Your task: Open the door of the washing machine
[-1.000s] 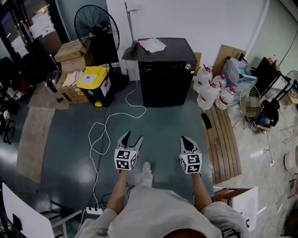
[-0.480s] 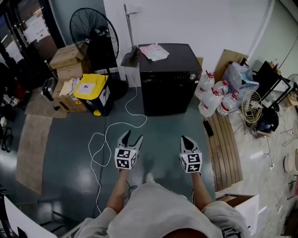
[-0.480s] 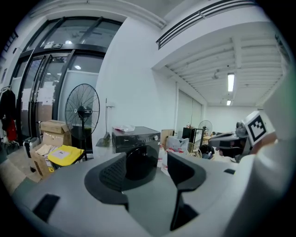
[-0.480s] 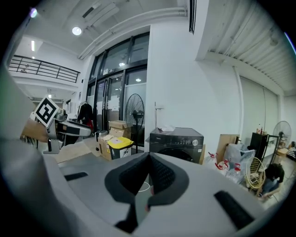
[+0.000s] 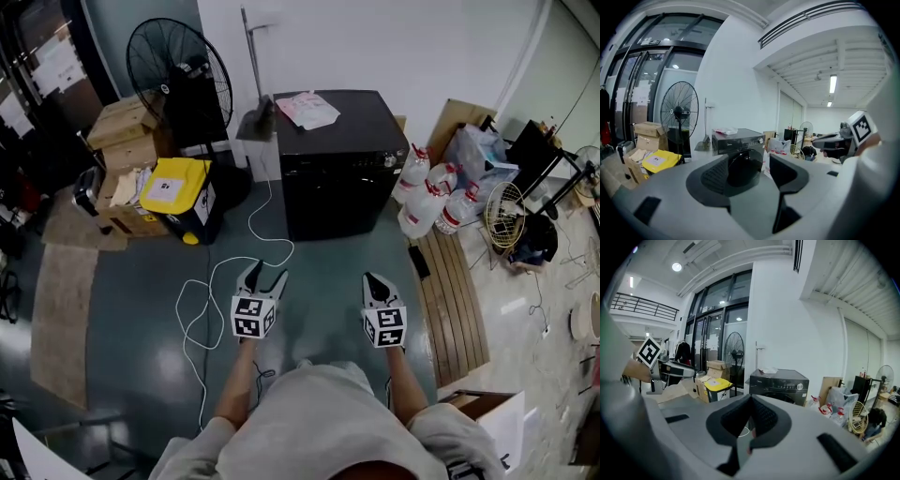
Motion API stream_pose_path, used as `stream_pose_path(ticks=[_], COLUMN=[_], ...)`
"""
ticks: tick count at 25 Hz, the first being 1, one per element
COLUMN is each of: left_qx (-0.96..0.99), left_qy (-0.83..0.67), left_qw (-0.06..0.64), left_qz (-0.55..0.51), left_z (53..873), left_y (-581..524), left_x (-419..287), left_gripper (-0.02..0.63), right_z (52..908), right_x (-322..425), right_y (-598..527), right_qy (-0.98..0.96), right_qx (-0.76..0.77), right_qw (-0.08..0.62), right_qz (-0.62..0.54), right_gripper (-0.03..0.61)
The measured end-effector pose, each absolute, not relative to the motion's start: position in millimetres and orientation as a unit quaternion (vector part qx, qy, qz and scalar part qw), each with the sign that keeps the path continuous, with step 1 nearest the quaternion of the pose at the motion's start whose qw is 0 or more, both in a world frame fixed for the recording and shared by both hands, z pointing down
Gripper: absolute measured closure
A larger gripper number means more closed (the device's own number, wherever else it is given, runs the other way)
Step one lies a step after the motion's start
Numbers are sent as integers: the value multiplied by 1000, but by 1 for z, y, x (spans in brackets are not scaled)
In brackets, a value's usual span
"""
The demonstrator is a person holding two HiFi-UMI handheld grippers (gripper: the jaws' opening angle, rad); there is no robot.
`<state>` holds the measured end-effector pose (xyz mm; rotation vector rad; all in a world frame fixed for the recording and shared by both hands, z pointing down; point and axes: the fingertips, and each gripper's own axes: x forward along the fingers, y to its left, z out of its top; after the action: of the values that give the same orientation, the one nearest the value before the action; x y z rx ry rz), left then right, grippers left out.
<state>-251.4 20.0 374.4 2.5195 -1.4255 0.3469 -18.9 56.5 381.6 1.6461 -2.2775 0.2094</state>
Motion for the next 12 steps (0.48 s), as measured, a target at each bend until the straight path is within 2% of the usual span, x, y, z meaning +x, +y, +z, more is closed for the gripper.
stream_pose_path(ticks=[12], left_qx=[863], left_qy=[-472], left_qw=[121], left_qz=[131], left_z=[390], left_y=[-18], left_x=[-242], left_gripper=[347], right_z=[400], right_x=[-17], right_y=[30], right_qy=[-792], right_qx=[579], right_qw=[169], right_qz=[93], right_gripper=[580])
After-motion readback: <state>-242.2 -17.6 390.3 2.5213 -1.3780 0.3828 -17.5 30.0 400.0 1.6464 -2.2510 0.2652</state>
